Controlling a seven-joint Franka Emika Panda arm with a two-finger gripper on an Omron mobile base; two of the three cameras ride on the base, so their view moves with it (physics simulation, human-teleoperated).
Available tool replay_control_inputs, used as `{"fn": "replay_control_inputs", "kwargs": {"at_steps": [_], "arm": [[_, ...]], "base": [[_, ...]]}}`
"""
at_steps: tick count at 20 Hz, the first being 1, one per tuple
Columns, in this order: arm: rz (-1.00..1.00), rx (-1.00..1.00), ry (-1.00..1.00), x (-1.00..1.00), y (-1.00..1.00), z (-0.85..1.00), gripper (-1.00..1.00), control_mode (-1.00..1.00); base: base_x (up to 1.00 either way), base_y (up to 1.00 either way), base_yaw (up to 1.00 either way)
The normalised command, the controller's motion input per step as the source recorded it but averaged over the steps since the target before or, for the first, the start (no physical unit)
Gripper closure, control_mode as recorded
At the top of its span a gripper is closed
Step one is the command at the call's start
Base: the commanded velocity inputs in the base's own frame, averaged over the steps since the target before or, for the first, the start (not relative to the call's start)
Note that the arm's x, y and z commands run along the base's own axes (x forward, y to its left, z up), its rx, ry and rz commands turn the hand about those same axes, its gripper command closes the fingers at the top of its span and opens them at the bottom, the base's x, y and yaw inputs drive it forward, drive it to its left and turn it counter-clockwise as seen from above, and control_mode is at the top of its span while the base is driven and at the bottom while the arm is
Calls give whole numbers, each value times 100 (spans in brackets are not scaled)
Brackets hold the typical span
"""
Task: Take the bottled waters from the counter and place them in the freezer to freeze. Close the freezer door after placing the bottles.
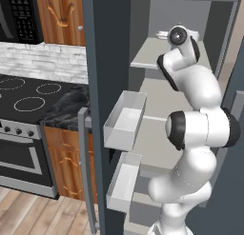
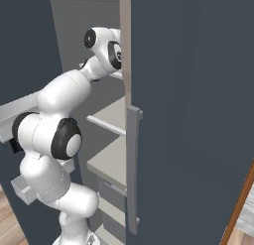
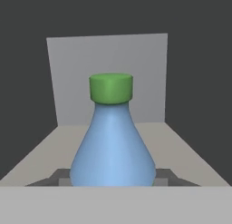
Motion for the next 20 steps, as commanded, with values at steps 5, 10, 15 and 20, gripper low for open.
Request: {"fn": "replay_control_inputs", "kwargs": {"at_steps": [5,10,15,20], "arm": [[0,0,0,31,-7,-16,100,-100],[0,0,0,18,-4,-24,100,-100],[0,0,0,8,0,-20,100,-100],[0,0,0,0,0,-1,-100,-100]], "base": [[0,0,0],[0,0,0],[0,0,0],[0,0,0]]}}
